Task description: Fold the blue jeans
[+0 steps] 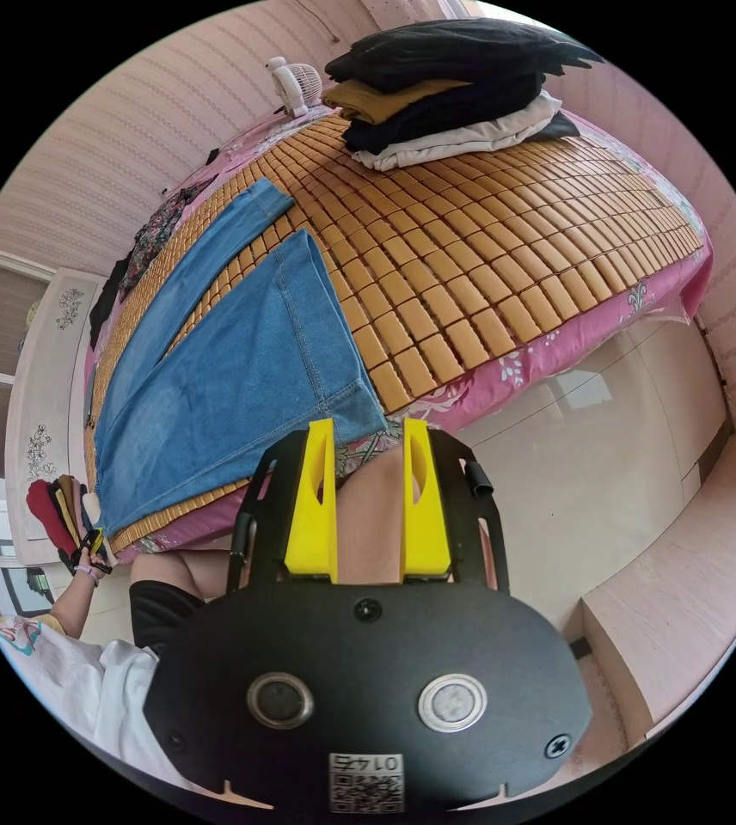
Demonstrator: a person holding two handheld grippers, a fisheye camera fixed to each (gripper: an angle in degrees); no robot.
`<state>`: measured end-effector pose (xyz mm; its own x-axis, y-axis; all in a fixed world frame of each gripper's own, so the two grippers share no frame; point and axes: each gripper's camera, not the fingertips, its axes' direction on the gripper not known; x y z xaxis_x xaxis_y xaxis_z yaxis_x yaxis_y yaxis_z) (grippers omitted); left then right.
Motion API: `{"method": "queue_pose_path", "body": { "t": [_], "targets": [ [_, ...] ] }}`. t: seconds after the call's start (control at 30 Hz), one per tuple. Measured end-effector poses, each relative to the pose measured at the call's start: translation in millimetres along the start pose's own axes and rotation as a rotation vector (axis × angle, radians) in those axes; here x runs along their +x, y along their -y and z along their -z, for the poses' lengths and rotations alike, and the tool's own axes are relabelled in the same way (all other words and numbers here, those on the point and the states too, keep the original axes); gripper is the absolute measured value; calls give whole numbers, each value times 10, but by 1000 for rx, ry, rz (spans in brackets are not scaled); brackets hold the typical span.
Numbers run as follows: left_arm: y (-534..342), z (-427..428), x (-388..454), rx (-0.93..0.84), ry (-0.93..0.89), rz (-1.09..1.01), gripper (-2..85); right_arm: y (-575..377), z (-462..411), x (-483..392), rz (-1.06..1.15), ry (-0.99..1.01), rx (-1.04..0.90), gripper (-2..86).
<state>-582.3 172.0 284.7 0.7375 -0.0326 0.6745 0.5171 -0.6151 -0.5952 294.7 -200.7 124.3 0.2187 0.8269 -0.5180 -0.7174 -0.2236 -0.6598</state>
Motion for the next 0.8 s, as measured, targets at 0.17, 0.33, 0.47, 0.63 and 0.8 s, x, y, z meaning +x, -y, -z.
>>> {"method": "queue_pose_path", "body": {
  "t": [0.17,0.33,0.47,0.63,0.8],
  "targets": [
    [-68,127,-133,-16,-6,24,21,64,30,-49,27,32,32,105],
    [-158,269,-227,-31,-3,13,22,165,-185,-298,151,-69,-62,55],
    [-245,399,-304,-31,-14,29,21,93,-137,-398,265,-159,-62,11],
    [-425,684,-322,19,-66,-10,20,66,171,-326,338,-38,-45,9],
    [-384,988,-259,94,-184,-2,19,417,719,-590,417,24,163,8]
  ]
}}
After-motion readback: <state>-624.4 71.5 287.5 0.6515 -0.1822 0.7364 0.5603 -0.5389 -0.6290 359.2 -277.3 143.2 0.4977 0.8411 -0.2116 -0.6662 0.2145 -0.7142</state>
